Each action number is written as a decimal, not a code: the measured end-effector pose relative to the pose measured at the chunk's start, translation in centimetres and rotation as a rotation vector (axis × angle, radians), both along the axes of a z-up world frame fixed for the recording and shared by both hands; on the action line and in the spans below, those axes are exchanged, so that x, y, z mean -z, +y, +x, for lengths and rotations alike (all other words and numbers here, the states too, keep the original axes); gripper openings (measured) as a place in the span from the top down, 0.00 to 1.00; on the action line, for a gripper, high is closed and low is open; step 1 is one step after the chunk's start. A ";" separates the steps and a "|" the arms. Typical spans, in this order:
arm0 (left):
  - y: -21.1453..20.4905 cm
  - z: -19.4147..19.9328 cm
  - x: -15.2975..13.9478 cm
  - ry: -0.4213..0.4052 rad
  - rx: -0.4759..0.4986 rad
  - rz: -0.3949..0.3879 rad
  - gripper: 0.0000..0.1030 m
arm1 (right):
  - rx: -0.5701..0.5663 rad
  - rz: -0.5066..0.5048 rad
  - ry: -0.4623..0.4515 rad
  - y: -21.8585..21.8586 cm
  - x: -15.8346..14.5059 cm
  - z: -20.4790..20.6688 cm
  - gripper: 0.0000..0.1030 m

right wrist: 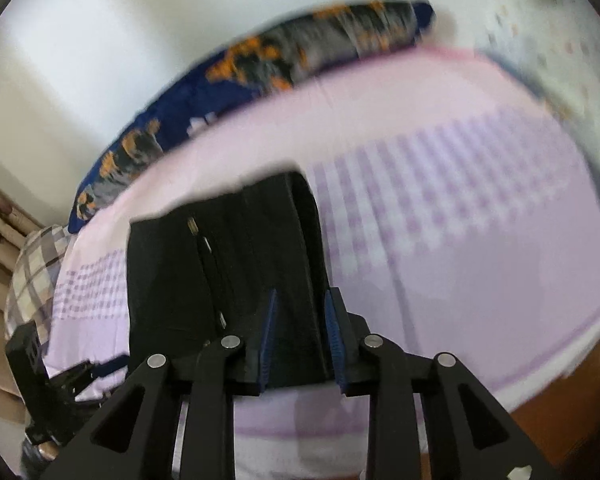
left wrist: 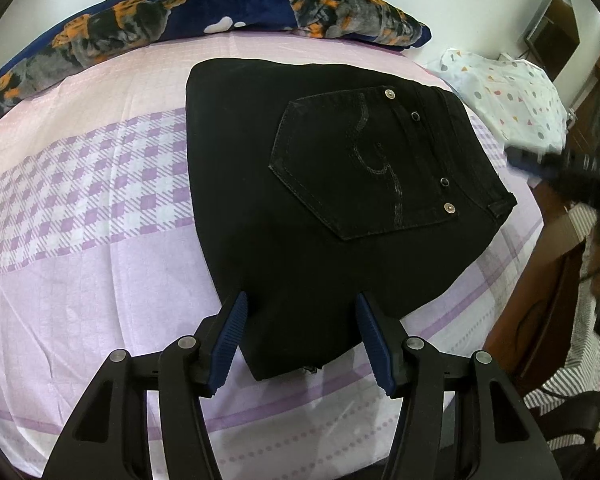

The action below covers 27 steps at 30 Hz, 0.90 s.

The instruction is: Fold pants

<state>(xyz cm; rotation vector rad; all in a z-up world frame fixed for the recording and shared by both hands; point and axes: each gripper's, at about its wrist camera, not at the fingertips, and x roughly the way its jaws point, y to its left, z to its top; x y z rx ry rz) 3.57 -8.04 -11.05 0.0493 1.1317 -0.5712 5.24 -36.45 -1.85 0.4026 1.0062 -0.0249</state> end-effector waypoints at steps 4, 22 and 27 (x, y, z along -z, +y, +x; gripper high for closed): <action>0.1 0.0 0.0 0.000 0.001 0.002 0.45 | -0.057 -0.030 -0.056 1.3 -1.6 3.0 0.77; -0.1 0.2 0.0 -0.003 0.002 0.008 0.45 | -0.085 -0.123 0.118 3.4 5.3 5.4 0.80; -0.1 0.2 0.0 -0.003 0.003 0.009 0.45 | -0.083 -0.130 0.112 3.8 5.5 2.6 0.80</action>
